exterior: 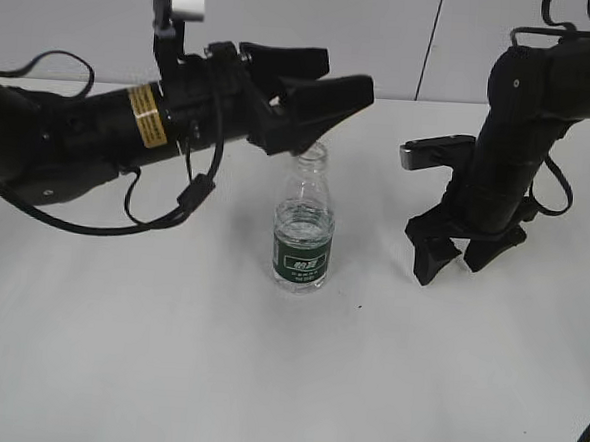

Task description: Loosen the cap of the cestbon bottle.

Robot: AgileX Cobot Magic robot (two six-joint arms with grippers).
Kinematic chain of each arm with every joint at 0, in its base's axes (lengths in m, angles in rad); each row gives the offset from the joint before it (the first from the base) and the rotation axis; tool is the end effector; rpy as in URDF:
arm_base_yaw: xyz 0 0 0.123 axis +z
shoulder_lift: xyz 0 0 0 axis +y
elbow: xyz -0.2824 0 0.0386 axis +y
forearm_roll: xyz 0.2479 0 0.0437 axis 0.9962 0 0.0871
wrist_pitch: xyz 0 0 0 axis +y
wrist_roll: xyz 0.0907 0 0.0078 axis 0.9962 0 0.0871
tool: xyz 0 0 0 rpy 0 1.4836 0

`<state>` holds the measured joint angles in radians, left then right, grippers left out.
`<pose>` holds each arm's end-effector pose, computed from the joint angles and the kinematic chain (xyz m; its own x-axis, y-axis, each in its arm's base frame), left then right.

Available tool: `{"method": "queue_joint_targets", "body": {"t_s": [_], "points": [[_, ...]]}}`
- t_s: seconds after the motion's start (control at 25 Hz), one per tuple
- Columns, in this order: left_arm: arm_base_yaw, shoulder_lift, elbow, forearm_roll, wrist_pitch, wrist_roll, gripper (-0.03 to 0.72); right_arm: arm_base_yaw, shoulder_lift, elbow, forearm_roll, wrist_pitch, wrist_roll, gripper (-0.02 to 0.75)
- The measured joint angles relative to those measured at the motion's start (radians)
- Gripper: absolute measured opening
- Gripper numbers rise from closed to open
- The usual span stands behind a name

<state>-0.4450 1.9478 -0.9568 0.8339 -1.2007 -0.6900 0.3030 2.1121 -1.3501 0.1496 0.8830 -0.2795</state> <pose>0.3137 -0.2192 0.1972 -0.1609 -0.1683 -0.9725 0.9232 0.3228 -0.2086 0.3688 0.1263 0.1152 -0.8835 -0.4667 -0.0393 -0.4681 0.8768 0.1098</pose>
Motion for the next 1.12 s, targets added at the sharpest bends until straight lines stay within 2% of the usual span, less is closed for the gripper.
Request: {"method": "queue_joint_targets", "body": {"t_s": [0.24, 0.44, 0.68, 0.84, 0.96, 1.12], "points": [[0.000, -0.169, 0.000, -0.019, 0.218, -0.105, 0.587, 0.000, -0.083, 0.000, 0.003, 0.043, 0.021, 0.588], [0.001, -0.321, 0.000, -0.026, 0.617, -0.241, 0.582, 0.000, -0.155, 0.000, 0.006, 0.089, 0.044, 0.588], [0.001, -0.480, 0.001, -0.028, 1.050, -0.294, 0.580, 0.000, -0.199, 0.000, 0.007, 0.150, 0.050, 0.588], [0.031, -0.519, 0.001, -0.097, 1.322, -0.297, 0.580, 0.000, -0.225, 0.000, 0.006, 0.178, 0.051, 0.588], [0.079, -0.519, 0.001, -0.197, 1.497, -0.218, 0.580, 0.000, -0.252, 0.000, 0.004, 0.192, 0.051, 0.588], [0.157, -0.519, 0.001, -0.468, 1.647, 0.057, 0.580, 0.000, -0.294, 0.000, -0.027, 0.205, 0.058, 0.588]]}}
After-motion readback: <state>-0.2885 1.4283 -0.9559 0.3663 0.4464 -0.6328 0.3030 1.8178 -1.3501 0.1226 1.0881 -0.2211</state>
